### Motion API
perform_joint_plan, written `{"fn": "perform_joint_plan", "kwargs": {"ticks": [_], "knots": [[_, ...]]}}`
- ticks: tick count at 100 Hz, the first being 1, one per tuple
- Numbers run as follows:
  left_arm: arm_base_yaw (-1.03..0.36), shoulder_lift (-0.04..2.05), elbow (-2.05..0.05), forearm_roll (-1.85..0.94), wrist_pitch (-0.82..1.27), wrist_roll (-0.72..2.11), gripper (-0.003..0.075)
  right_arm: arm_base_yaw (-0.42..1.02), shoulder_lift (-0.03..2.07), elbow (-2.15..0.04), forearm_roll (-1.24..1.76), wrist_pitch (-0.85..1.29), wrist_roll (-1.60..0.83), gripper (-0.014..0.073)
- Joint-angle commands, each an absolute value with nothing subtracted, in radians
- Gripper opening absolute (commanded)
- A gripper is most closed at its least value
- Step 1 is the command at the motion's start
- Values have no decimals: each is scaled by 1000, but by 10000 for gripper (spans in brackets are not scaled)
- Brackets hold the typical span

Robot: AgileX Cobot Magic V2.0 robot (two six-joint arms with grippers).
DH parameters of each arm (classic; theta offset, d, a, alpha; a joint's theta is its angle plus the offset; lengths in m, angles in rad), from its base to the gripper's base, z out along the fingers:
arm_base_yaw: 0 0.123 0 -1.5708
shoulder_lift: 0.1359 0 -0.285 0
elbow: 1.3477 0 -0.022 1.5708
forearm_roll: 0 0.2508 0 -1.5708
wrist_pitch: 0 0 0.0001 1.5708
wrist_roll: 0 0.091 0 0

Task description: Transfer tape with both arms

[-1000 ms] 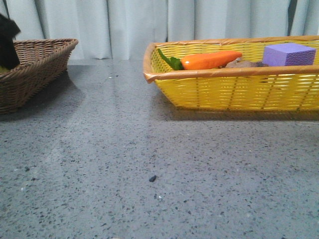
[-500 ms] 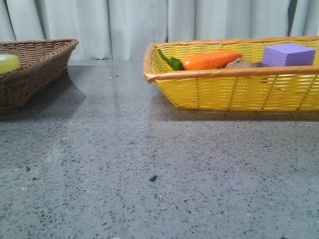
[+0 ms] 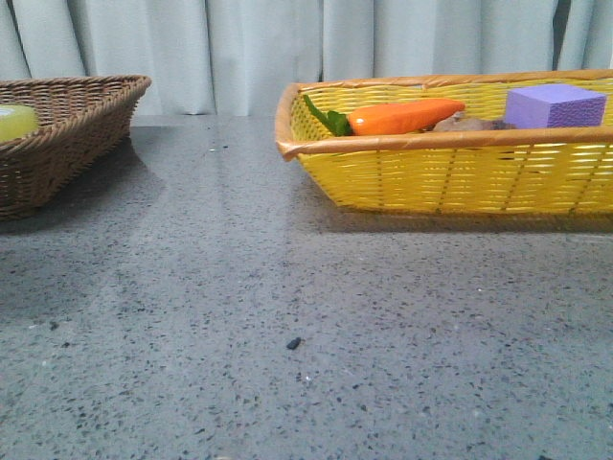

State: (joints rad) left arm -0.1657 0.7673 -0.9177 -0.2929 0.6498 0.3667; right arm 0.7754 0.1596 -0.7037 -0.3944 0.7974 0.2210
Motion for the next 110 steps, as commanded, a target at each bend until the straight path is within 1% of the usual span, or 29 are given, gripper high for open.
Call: {"fn": "perform_joint_plan", "kwargs": {"ticks": [1,14,34,48,62,76,110], "knots": [[-165,686,-844,-323,510,364,-21,775,139,-700,-435,734,220,-65],[-165,549,-703,-323,444,364,-20,775,93,-651,-437,724,222,-67],[-165,356,-546,-336,439,364,-21,775,24,-563,-439,661,228,-67],[-165,225,-471,-350,439,364,-20,775,-21,-505,-449,621,228,-67],[-165,117,-438,-364,453,364,-20,775,-30,-477,-445,638,228,-67],[-165,61,-439,-364,496,364,-20,775,-30,-477,-443,679,228,-67],[-165,59,-439,-364,494,364,-20,775,-30,-477,-443,679,228,-67]]}}
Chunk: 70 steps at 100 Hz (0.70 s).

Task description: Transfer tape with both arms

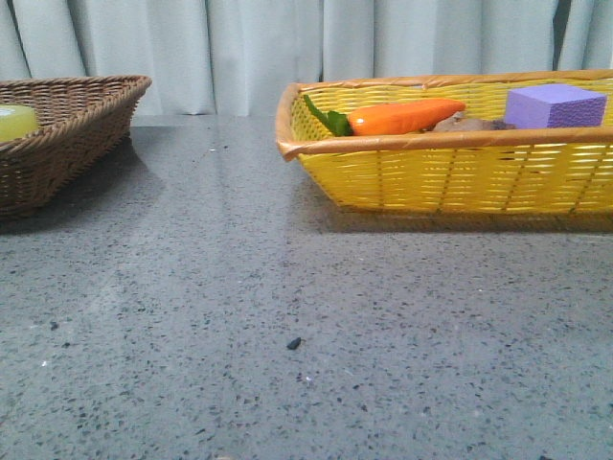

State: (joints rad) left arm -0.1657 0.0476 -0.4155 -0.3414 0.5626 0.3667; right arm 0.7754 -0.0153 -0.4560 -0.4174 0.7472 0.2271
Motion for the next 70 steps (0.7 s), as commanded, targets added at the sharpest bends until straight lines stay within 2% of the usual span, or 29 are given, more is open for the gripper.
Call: {"fn": "perform_joint_plan", "kwargs": {"ticks": [1,38,47,61,70], "knots": [[-165,59,-439,-364,494,364,-21,775,-30,-477,-443,679,228,-67],[-165,59,-407,-364,490,364,-20,775,-30,-477,-443,679,228,-67],[-165,59,-378,-287,477,364,-20,775,-30,-477,-443,679,228,-67],[-165,59,-301,-180,355,344,-20,775,-30,-477,-443,679,228,-67],[-165,56,-223,-132,210,213,-20,775,-30,-477,-443,679,228,-67]]}}
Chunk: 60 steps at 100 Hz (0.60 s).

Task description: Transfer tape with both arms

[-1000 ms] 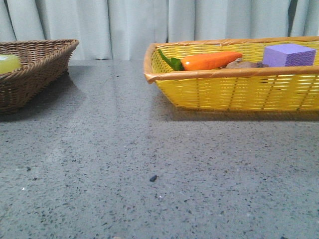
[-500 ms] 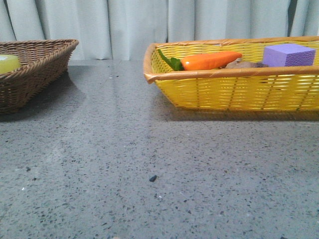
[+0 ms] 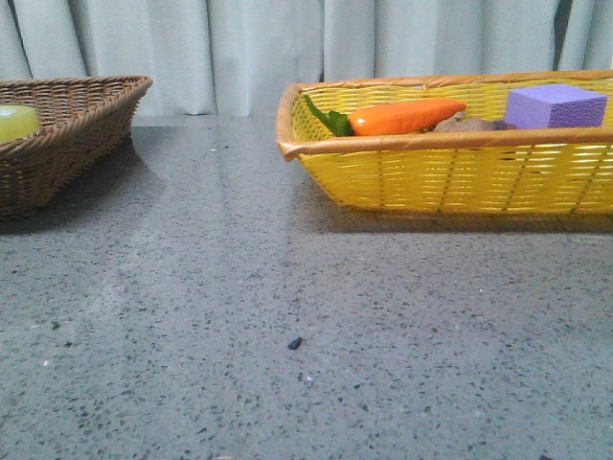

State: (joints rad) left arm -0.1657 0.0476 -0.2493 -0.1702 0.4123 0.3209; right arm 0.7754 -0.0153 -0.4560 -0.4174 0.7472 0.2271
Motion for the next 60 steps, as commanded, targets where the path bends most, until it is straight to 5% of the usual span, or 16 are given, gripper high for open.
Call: {"fn": "perform_joint_plan", "kwargs": {"ticks": [1,13,30,60], "knots": [[-165,56,-210,-128,197,190,-20,775,-30,-477,-443,679,228,-67],[-156,45,-95,-47,-35,65,-20,775,-30,-477,-443,679,228,-67],[-90,-38,16,-36,-84,20,-20,775,-30,-477,-443,679,228,-67],[-48,-36,14,6,190,-143,-20,775,-30,-477,-437,679,228,-67]]}}
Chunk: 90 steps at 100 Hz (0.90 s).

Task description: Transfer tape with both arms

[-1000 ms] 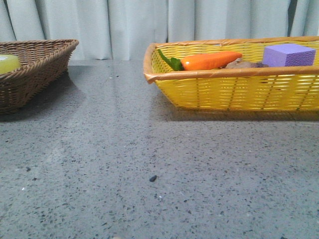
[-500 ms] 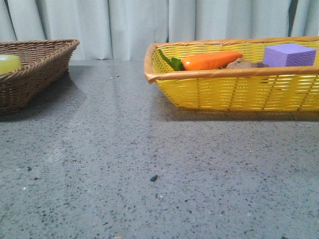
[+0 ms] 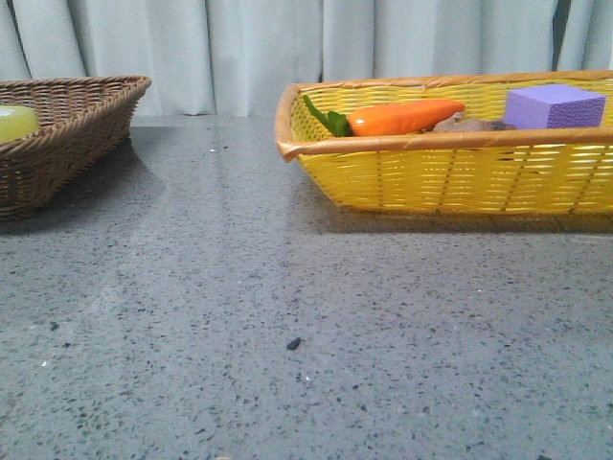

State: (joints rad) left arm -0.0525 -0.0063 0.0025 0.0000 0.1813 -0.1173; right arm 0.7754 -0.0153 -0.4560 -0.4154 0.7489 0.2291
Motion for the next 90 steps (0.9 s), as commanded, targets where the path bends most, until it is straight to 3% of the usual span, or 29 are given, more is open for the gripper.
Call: {"fn": "perform_joint_plan", "kwargs": {"ticks": [1,22,90], "knots": [[-48,-36,14,6,197,-143,-20,775,-30,-477,-437,679,228,-67],[-48,-36,14,0,288,-143,-20,775,-30,-477,-437,679,228,-67],[-48,-36,12,0,286,-143,-21,775,-30,-477,-437,679,228,-67]]}}
